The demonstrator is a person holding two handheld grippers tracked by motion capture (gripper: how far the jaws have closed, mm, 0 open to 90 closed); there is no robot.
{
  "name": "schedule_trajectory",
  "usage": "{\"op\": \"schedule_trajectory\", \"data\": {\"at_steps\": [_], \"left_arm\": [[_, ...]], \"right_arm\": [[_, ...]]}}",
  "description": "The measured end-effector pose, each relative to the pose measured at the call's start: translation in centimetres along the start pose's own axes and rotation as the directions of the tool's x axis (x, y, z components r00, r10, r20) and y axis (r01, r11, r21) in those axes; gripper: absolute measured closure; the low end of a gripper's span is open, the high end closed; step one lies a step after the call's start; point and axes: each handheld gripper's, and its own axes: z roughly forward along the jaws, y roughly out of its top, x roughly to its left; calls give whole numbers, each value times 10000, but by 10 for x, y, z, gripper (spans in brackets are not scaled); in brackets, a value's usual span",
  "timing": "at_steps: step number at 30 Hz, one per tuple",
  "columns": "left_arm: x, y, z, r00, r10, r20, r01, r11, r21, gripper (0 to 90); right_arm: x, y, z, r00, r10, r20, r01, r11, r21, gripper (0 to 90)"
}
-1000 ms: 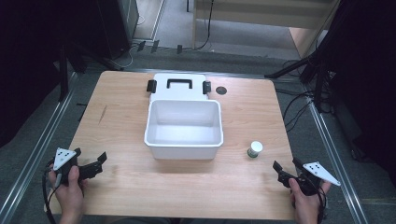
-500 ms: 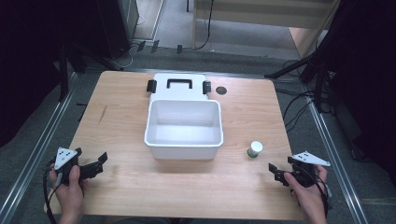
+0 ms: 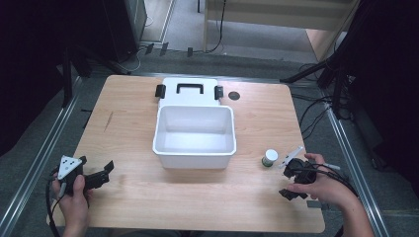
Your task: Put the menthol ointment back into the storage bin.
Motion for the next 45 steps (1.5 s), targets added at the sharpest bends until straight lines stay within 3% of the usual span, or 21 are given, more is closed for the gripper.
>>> {"op": "schedule_trajectory", "data": {"at_steps": [3,4,5,6,9,14,23,28,36,45], "left_arm": [[0,0,0,10000,32,-11,-32,10000,43,3],[0,0,0,10000,44,-15,-44,10000,47,3],[0,0,0,10000,44,-15,-44,10000,47,3],[0,0,0,10000,46,-18,-46,10000,47,3],[0,0,0,10000,38,-2,-38,10000,30,3],[0,0,0,10000,44,-8,-44,10000,31,3],[0,0,0,10000,53,-12,-53,10000,55,3],[0,0,0,10000,73,-12,-72,10000,65,3],[0,0,0,10000,25,15,-25,10000,50,3],[0,0,0,10000,31,41,-31,10000,66,3]], "right_arm": [[2,4,-4,9991,-402,-101,403,9990,190,146],[3,7,-7,9956,-879,-317,889,9955,323,143],[3,7,-7,9956,-879,-317,889,9955,323,143],[4,10,-9,9899,-1329,-501,1350,9899,427,144],[2,14,-9,9873,-1524,-455,1553,9855,678,147],[-4,24,-9,9919,-1240,-273,1258,9889,794,225],[-19,38,-8,9978,-658,22,656,9958,634,257],[-24,52,-8,9958,-537,748,487,9966,669,289],[-23,65,-11,9964,-556,635,532,9978,384,312],[-26,81,-11,9986,-158,506,141,9994,330,351]]}}
